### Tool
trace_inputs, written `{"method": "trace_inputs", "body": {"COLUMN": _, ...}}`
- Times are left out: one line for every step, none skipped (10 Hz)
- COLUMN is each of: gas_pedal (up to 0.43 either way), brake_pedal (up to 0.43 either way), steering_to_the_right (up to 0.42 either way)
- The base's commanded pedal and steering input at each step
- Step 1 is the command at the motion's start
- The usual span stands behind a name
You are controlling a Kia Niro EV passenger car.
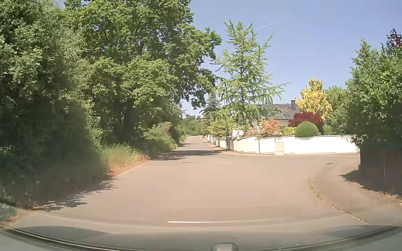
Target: Follow the waypoints while adhering to traffic rules and regulations
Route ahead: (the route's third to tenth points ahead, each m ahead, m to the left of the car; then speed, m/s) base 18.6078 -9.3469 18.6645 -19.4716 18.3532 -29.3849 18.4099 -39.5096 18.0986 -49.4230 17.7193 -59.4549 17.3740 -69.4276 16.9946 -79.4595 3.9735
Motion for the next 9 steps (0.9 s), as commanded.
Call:
{"method": "trace_inputs", "body": {"gas_pedal": 0.0, "brake_pedal": 0.0, "steering_to_the_right": 0.048}}
{"method": "trace_inputs", "body": {"gas_pedal": 0.0, "brake_pedal": 0.0, "steering_to_the_right": 0.052}}
{"method": "trace_inputs", "body": {"gas_pedal": 0.0, "brake_pedal": 0.0, "steering_to_the_right": 0.056}}
{"method": "trace_inputs", "body": {"gas_pedal": 0.0, "brake_pedal": 0.0, "steering_to_the_right": 0.058}}
{"method": "trace_inputs", "body": {"gas_pedal": 0.0, "brake_pedal": 0.0, "steering_to_the_right": 0.064}}
{"method": "trace_inputs", "body": {"gas_pedal": 0.0, "brake_pedal": 0.0, "steering_to_the_right": 0.074}}
{"method": "trace_inputs", "body": {"gas_pedal": 0.0, "brake_pedal": 0.0, "steering_to_the_right": 0.083}}
{"method": "trace_inputs", "body": {"gas_pedal": 0.0, "brake_pedal": 0.0, "steering_to_the_right": 0.09}}
{"method": "trace_inputs", "body": {"gas_pedal": 0.0, "brake_pedal": 0.0, "steering_to_the_right": 0.098}}
